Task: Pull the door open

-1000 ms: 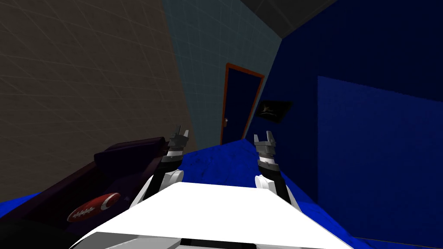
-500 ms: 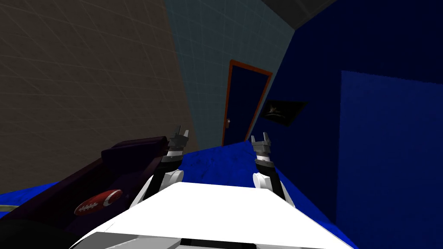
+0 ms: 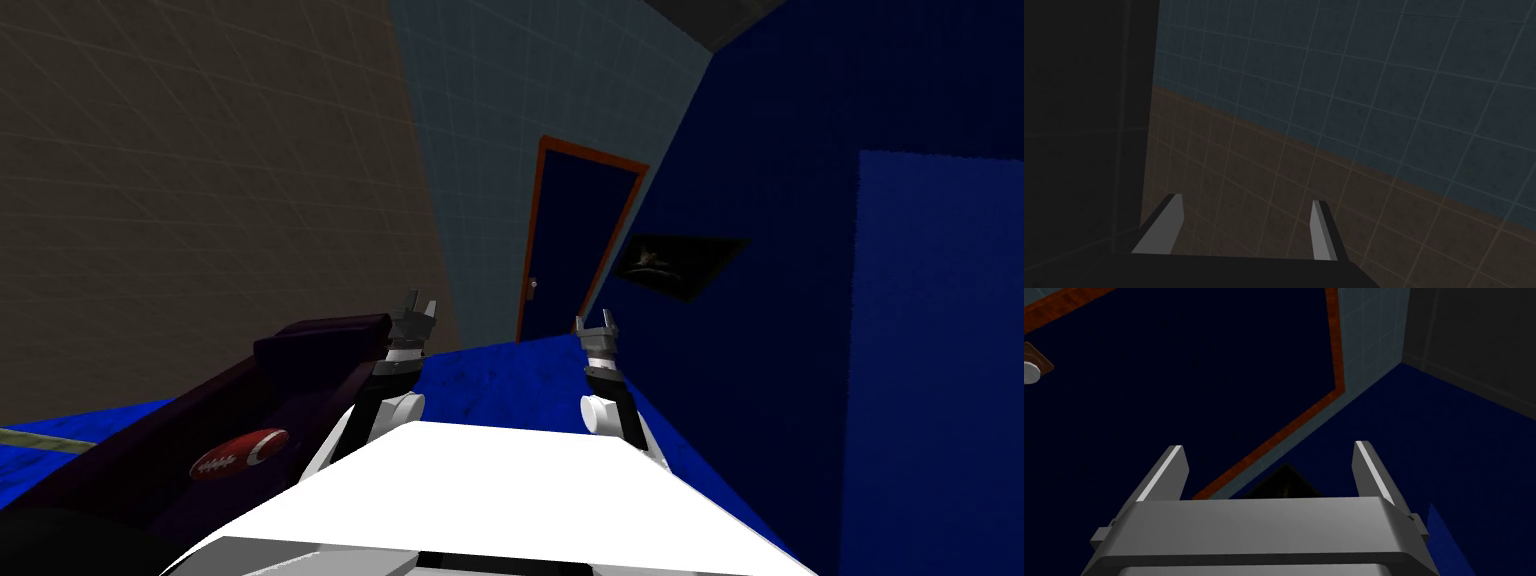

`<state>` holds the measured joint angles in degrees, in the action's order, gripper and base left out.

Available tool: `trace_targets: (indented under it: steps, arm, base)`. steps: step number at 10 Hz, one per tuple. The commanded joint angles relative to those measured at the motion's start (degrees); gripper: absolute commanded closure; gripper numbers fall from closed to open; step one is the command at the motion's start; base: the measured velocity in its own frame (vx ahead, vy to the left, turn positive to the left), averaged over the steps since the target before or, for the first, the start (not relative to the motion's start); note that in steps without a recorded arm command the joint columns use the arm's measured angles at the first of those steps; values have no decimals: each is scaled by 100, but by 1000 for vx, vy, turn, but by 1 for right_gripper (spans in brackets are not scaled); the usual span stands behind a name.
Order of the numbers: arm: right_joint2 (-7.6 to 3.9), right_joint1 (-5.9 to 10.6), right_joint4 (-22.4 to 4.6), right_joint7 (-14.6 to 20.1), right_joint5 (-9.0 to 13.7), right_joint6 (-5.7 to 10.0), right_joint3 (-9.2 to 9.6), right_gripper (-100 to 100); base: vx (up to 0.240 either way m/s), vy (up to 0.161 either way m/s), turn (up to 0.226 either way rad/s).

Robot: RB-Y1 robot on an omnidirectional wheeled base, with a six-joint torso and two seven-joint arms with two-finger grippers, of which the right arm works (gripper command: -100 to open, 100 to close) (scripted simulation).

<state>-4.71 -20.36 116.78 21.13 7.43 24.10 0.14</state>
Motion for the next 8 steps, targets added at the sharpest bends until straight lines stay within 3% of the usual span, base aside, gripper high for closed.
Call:
trace_targets:
  steps: [1,8]
  arm:
    - [-27,110,-222,174,102,-6,-26,-100]
    - [-81,567,-1076,871,527,-78,-101,-100]
  base:
    - [109,-51,118]
    - [84,-60,122]
